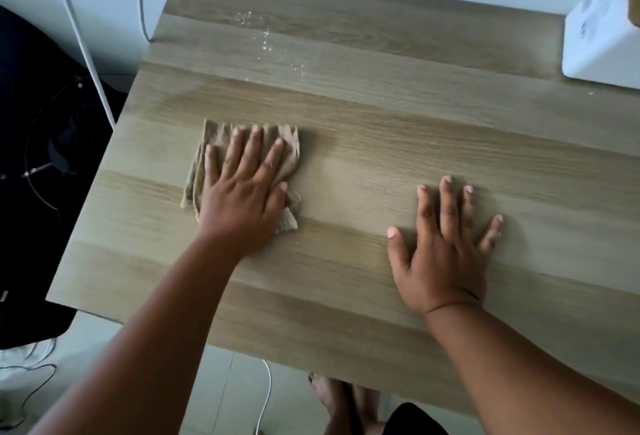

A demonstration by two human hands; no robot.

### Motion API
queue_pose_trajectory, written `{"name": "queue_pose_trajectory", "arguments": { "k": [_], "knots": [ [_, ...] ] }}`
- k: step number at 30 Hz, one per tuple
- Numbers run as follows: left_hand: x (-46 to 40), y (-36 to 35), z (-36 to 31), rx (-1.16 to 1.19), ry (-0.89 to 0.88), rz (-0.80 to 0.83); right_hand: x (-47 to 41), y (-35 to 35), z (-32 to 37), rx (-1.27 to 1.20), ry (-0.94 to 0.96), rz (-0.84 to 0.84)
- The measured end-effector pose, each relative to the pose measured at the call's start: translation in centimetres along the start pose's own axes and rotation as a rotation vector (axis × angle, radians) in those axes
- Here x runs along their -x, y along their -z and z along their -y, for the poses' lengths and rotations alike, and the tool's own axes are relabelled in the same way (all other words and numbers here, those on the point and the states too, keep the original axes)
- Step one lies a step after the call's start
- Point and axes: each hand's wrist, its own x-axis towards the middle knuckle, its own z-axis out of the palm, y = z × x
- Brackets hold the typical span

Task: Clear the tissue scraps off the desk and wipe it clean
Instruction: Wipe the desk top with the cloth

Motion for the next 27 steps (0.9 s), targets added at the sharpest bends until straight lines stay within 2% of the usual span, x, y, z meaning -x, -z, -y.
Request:
{"name": "queue_pose_trajectory", "arguments": {
  "k": [4, 8, 14, 17, 20, 22, 27],
  "knots": [
    [6.1, -1.0, 1.2, -0.02, -0.025, -0.024, 0.0, 0.0, -0.1, 0.005, 0.003, 0.0],
    [7.2, 0.0, 4.6, 0.017, 0.08, 0.004, 0.0, -0.2, -0.1, 0.006, 0.005, 0.0],
    [-2.6, 2.1, 8.3, 0.046, 0.487, 0.024, -0.1, -0.3, -0.2, 0.007, 0.009, -0.018],
    [-8.7, 2.5, 8.4, 0.044, 0.559, 0.039, -0.1, -0.4, -0.2, 0.021, 0.013, -0.013],
    [-12.9, 2.9, 7.2, 0.059, 0.538, 0.074, -0.1, -0.6, -0.3, 0.042, 0.021, -0.011],
    [-14.2, 2.8, 5.4, 0.034, 0.459, 0.094, -0.1, -0.7, -0.4, 0.031, 0.015, -0.02],
    [-9.8, 1.6, 0.3, -0.013, 0.026, 0.078, -0.1, -0.6, -0.3, 0.033, 0.015, -0.024]
  ]
}}
